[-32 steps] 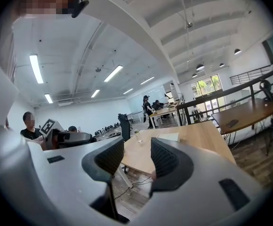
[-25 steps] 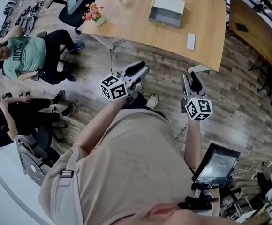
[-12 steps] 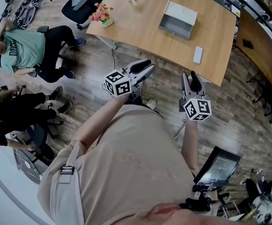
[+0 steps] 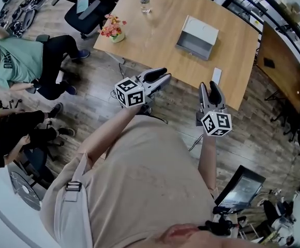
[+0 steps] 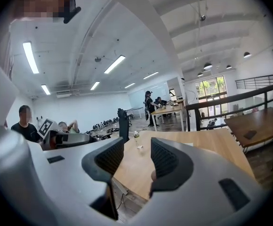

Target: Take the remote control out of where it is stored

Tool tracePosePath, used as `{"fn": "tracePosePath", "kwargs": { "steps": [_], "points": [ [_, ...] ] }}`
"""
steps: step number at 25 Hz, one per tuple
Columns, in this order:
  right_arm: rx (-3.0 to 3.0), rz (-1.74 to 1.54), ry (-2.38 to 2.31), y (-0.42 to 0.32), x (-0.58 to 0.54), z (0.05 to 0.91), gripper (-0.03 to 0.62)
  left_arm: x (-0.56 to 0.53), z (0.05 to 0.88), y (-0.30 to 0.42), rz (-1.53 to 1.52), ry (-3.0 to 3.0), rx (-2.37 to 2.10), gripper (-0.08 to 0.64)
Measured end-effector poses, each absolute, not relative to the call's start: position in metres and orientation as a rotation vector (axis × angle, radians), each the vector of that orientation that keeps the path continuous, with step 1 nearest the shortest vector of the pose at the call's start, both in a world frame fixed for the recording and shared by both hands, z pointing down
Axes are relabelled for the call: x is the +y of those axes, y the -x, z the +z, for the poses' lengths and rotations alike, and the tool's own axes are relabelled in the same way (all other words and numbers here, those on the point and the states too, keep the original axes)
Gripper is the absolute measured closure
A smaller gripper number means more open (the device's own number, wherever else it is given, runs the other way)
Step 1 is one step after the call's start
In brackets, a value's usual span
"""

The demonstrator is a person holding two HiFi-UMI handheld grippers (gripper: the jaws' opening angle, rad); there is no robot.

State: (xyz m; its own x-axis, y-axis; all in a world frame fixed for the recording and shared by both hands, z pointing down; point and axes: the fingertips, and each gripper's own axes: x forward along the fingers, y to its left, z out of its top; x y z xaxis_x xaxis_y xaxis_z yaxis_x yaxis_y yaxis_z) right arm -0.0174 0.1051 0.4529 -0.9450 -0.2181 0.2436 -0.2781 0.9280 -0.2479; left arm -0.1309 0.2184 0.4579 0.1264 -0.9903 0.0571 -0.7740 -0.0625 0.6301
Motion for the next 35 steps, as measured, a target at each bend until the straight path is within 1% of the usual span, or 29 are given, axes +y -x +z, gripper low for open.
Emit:
{"fn": "tracePosePath", "kwargs": {
  "steps": [6, 11, 12, 14, 15, 24, 29, 35],
  "points": [
    [-2.840, 0.366, -0.451, 0.031, 0.088, 0.457, 0.425, 0.206, 0.463, 0.161, -0.541, -1.919, -1.668, 0.442],
    [-2.824, 0.390, -0.519, 0.036, 0.071, 0.474, 0.425, 0.194, 0.467, 0.174, -0.548, -1.940, -1.621, 0.443],
    [-2.819, 0.405, -0.521, 0.039, 0.068, 0.479, 0.425, 0.191, 0.466, 0.177, -0.547, -1.945, -1.621, 0.458],
    [-2.808, 0.441, -0.505, 0.049, 0.064, 0.487, 0.425, 0.184, 0.461, 0.184, -0.547, -1.943, -1.642, 0.544],
    [-2.806, 0.452, -0.484, 0.054, 0.064, 0.489, 0.425, 0.181, 0.460, 0.186, -0.550, -1.938, -1.654, 0.555],
    [-2.843, 0.437, -0.181, 0.107, 0.035, 0.480, 0.425, 0.147, 0.461, 0.197, -0.560, -1.808, -1.784, 0.555],
    [-2.858, 0.392, -0.181, 0.091, 0.003, 0.463, 0.425, 0.127, 0.455, 0.177, -0.555, -1.753, -1.813, 0.555],
    [-2.844, 0.388, -0.266, 0.066, -0.062, 0.482, 0.425, 0.070, 0.472, 0.165, -0.473, -1.742, -1.831, 0.555]
  ]
}}
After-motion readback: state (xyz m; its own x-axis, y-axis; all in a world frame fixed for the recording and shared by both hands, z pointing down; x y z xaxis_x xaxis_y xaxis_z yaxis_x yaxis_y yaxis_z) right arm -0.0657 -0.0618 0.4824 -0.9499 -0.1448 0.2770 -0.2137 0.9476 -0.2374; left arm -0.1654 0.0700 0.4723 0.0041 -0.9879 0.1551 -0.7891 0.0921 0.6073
